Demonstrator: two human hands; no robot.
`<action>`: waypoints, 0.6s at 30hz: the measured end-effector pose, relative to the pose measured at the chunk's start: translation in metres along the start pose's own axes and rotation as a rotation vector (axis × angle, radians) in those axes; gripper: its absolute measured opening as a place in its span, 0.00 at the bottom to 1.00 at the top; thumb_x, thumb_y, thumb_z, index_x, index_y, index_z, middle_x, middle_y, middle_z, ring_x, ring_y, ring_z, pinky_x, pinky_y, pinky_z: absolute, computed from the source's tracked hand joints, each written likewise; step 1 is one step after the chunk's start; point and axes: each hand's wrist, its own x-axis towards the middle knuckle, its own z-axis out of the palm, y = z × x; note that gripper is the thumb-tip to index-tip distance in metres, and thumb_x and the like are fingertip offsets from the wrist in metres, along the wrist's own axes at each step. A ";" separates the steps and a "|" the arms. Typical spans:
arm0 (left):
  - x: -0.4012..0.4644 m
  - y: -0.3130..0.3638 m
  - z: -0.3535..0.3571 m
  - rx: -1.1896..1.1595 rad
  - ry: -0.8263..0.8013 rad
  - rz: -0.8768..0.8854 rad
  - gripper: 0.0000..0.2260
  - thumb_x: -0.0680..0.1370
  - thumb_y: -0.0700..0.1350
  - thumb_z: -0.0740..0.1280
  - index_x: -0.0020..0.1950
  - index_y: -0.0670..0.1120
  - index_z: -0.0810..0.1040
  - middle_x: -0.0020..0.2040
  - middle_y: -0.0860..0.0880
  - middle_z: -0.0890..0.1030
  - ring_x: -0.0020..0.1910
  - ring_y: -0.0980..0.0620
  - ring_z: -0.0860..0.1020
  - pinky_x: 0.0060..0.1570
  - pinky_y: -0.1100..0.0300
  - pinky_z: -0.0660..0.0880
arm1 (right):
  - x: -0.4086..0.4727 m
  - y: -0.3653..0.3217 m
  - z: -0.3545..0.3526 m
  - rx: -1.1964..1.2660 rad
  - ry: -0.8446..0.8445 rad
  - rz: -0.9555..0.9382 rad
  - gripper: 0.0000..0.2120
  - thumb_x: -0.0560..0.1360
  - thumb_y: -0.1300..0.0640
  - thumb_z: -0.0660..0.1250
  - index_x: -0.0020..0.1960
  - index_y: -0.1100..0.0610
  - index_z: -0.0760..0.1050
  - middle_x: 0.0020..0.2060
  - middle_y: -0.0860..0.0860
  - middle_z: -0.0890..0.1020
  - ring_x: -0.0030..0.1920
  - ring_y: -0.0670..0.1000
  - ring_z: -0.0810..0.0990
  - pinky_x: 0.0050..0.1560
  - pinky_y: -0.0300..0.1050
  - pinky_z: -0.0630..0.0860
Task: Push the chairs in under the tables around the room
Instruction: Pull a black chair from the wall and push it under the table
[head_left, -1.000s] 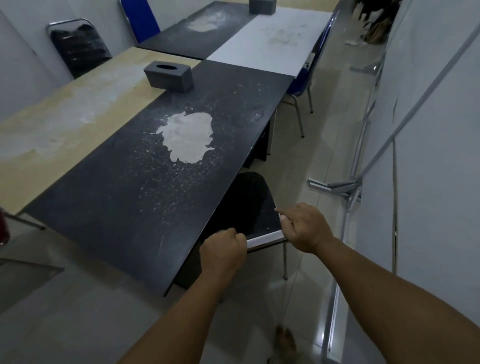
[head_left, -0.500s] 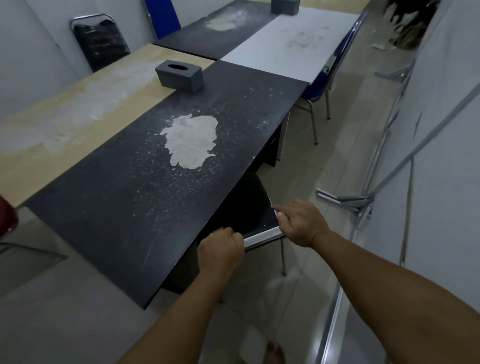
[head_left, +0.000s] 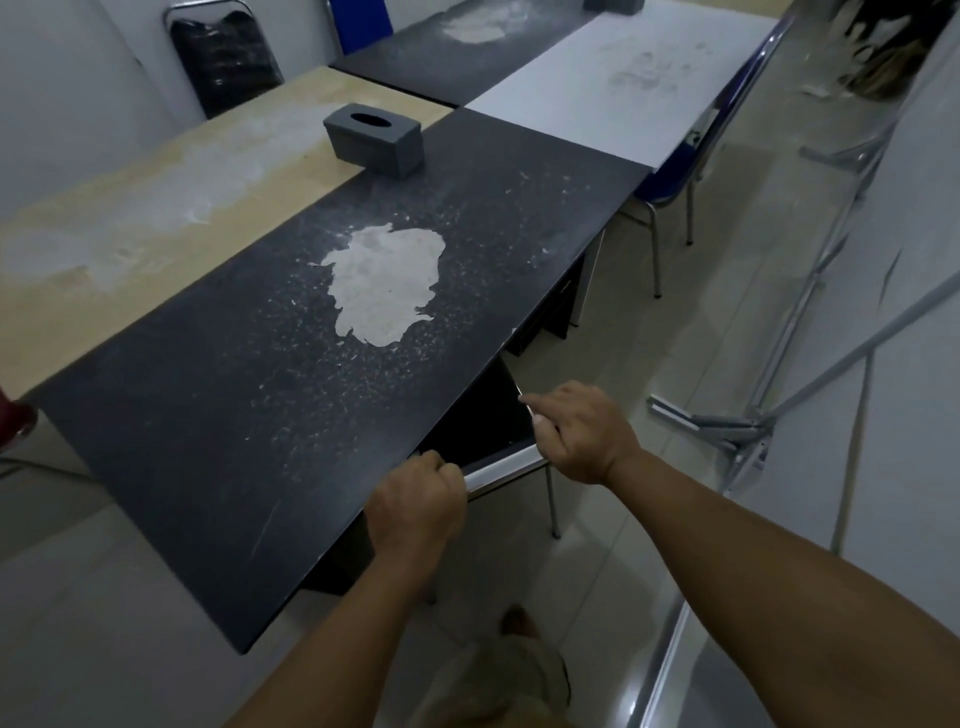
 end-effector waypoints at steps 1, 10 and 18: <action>0.003 0.002 0.002 0.002 0.008 -0.013 0.12 0.76 0.46 0.56 0.32 0.47 0.67 0.32 0.49 0.73 0.32 0.48 0.71 0.32 0.56 0.64 | 0.004 0.004 0.000 0.010 0.008 -0.010 0.24 0.76 0.48 0.53 0.61 0.57 0.80 0.44 0.52 0.84 0.46 0.54 0.78 0.45 0.50 0.74; 0.034 0.039 0.013 0.004 0.073 -0.063 0.15 0.75 0.48 0.54 0.30 0.45 0.69 0.28 0.49 0.72 0.27 0.51 0.68 0.29 0.58 0.60 | 0.054 0.043 -0.008 0.069 0.028 -0.081 0.23 0.74 0.50 0.56 0.59 0.59 0.80 0.42 0.53 0.83 0.43 0.56 0.78 0.43 0.48 0.77; 0.054 0.067 0.024 -0.035 0.098 -0.117 0.16 0.76 0.46 0.58 0.27 0.48 0.63 0.26 0.52 0.67 0.27 0.51 0.67 0.28 0.59 0.57 | 0.090 0.078 -0.014 0.069 -0.031 -0.147 0.22 0.74 0.51 0.56 0.60 0.60 0.80 0.43 0.54 0.84 0.43 0.56 0.78 0.44 0.49 0.77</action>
